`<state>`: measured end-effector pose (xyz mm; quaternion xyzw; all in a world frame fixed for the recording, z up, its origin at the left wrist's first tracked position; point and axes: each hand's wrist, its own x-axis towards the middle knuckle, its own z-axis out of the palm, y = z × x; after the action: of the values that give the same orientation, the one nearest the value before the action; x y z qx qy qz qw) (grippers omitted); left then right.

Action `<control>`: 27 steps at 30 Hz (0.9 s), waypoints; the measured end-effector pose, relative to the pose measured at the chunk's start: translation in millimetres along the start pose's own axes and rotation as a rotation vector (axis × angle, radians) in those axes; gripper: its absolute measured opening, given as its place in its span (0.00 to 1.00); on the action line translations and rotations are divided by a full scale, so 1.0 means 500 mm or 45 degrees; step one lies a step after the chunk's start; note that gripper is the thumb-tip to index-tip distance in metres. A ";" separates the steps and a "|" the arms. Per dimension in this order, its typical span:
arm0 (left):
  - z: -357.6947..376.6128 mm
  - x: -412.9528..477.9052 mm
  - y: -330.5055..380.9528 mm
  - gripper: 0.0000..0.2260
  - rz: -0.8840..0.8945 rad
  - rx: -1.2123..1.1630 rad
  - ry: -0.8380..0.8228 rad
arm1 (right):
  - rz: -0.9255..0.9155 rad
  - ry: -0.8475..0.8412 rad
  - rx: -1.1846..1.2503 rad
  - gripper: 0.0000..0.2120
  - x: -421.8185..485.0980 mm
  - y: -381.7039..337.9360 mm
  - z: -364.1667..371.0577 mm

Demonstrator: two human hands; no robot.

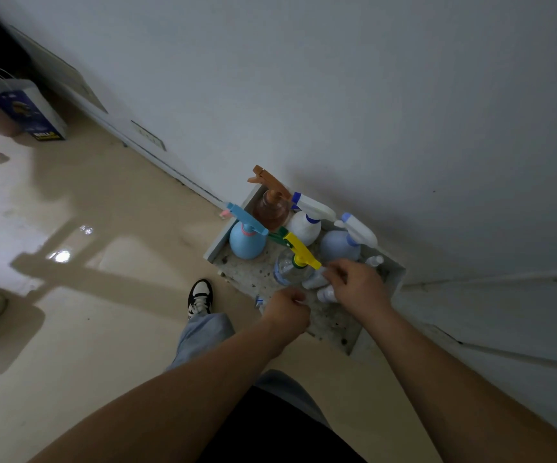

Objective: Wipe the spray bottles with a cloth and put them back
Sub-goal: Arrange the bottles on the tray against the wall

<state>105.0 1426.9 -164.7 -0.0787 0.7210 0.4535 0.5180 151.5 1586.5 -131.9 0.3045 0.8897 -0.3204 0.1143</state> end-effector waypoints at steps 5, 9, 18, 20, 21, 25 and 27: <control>-0.008 0.006 -0.011 0.15 0.003 0.040 0.012 | 0.086 0.148 -0.060 0.13 0.016 0.009 -0.023; -0.008 0.006 -0.012 0.13 -0.009 0.051 0.008 | 0.063 0.144 -0.228 0.18 0.025 0.007 -0.030; -0.015 0.006 -0.012 0.16 -0.007 0.090 0.022 | 0.124 0.083 -0.337 0.22 0.022 -0.007 -0.019; -0.014 0.008 -0.012 0.18 -0.010 0.103 0.021 | 0.161 0.054 -0.343 0.24 0.020 -0.016 -0.015; -0.013 0.011 -0.012 0.20 -0.011 0.108 0.023 | 0.165 0.049 -0.352 0.24 0.018 -0.022 -0.013; -0.007 0.017 -0.010 0.24 0.002 0.121 0.027 | 0.133 0.075 -0.408 0.23 0.009 -0.040 -0.009; -0.003 0.003 0.004 0.19 0.018 0.132 0.009 | 0.126 0.088 -0.398 0.23 0.008 -0.044 -0.010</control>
<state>102.2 1427.3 -164.7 -0.0483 0.7457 0.4189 0.5158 135.1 1578.3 -118.6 0.3372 0.9160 -0.1614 0.1454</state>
